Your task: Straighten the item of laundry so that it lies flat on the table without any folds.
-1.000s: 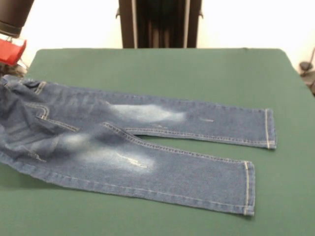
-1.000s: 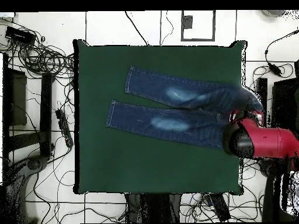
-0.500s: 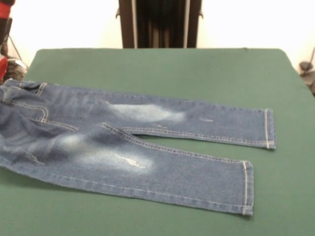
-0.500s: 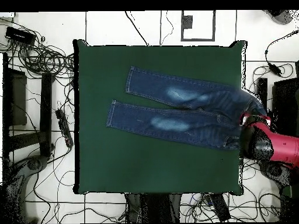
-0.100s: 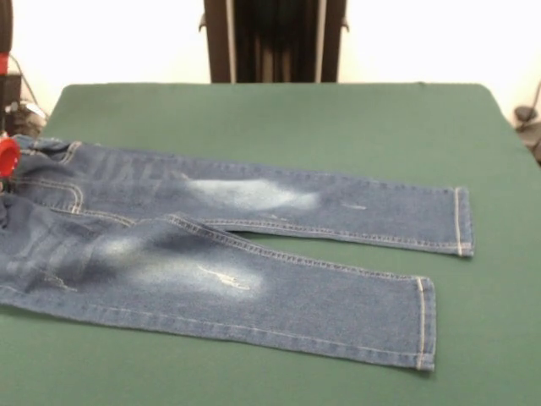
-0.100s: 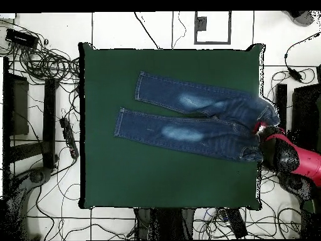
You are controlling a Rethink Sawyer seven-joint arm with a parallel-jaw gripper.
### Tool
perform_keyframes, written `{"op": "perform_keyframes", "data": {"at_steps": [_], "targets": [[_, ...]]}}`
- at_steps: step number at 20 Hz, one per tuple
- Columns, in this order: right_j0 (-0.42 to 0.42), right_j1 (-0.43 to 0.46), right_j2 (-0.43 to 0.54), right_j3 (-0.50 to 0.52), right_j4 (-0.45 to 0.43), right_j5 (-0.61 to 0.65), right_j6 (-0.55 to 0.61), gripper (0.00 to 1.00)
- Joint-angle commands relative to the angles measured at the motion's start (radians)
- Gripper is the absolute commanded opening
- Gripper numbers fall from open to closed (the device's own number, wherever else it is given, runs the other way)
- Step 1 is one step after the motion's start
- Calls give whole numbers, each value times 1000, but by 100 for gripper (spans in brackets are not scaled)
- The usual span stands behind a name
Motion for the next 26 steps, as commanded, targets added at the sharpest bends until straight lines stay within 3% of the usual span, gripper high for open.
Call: {"op": "perform_keyframes", "data": {"at_steps": [1,8,12,20,26], "targets": [[105,26,139,57,-40,140,-229,0],[240,-105,-36,85,-89,80,-39,0],[249,-106,-55,91,-93,72,-31,0],[397,-113,-232,18,-134,40,94,0],[434,-127,-276,30,-77,71,83,0]]}}
